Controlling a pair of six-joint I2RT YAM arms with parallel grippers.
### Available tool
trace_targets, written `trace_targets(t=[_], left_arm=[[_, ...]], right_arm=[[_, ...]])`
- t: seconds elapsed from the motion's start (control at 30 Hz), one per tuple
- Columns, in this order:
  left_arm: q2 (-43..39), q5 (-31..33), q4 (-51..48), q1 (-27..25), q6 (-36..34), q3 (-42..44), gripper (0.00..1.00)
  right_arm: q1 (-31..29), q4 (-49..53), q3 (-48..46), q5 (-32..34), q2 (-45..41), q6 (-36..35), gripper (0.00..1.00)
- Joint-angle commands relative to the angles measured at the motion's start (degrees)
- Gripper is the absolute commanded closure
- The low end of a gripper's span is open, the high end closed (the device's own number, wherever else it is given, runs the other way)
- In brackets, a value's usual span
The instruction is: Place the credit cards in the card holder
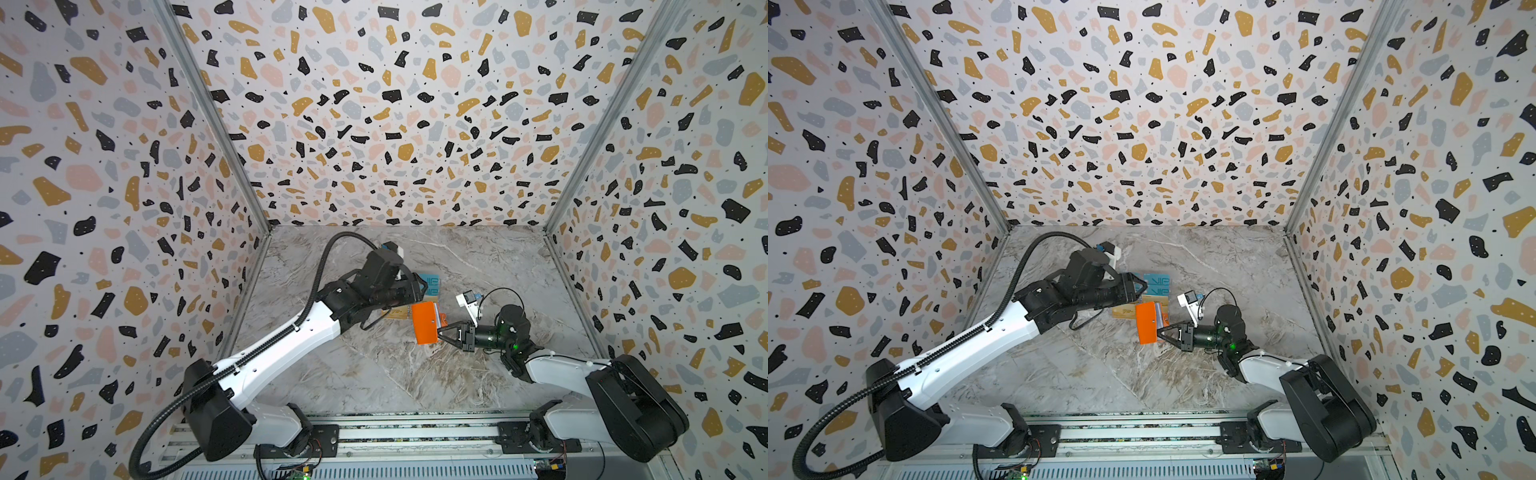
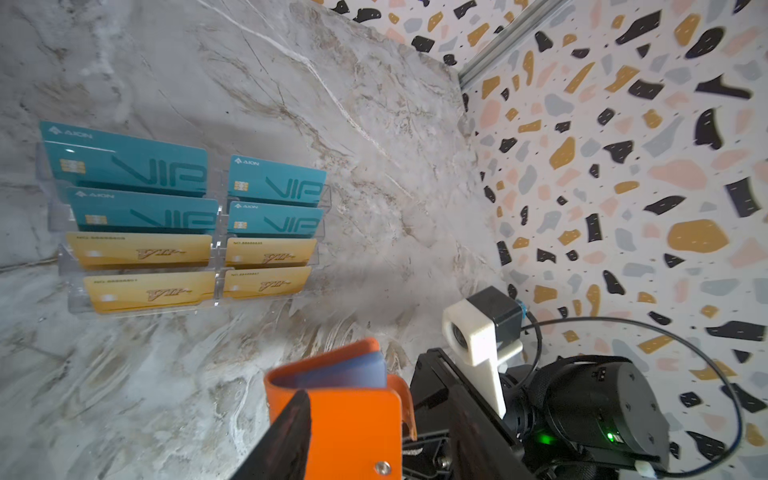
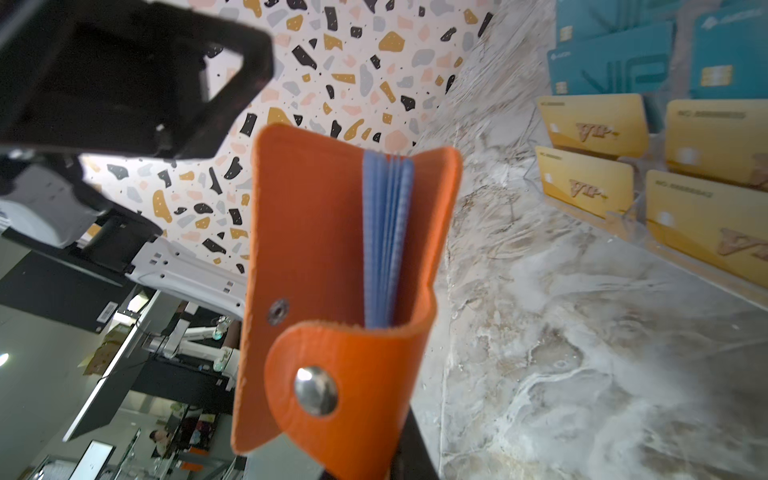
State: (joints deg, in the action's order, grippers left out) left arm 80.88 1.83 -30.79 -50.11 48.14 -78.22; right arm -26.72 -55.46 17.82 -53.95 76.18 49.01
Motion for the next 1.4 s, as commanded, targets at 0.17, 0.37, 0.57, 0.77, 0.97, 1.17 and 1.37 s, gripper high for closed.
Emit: trace_targets(t=[0.17,0.37,0.57,0.77,0.97,1.17,1.37], left_arm=[[11.3,20.0,-17.0,-9.4,-1.5,-11.2,0.41],[16.8,24.4,-22.6,-10.9,-3.2,-15.8,0.43],[17.7,23.0,-22.2,-10.9,-3.9,-15.2,0.53],[16.5,22.1,-21.3,-10.8,-3.9,-14.7,0.74],[14.7,20.9,-20.1,-10.6,-4.3,-13.2,0.92],[12.1,19.2,-18.7,-9.1,-6.0,-10.8,1.0],[7.0,10.6,-12.8,-5.5,-9.4,-4.3,1.0]], right_arm=[[0.0,-6.3,-0.6,8.2,-0.9,3.0,0.96],[-0.3,2.0,0.7,10.8,-4.4,-0.6,0.97],[-0.3,3.9,-0.3,11.8,-5.6,-1.5,0.96],[-0.3,3.6,-1.1,12.8,-5.6,-1.1,0.96],[-0.3,3.8,-1.7,12.9,-5.9,-0.9,0.97],[-0.3,4.0,-2.8,13.4,-7.1,0.1,0.97],[-0.4,8.3,-4.6,13.7,-9.7,0.2,0.93]])
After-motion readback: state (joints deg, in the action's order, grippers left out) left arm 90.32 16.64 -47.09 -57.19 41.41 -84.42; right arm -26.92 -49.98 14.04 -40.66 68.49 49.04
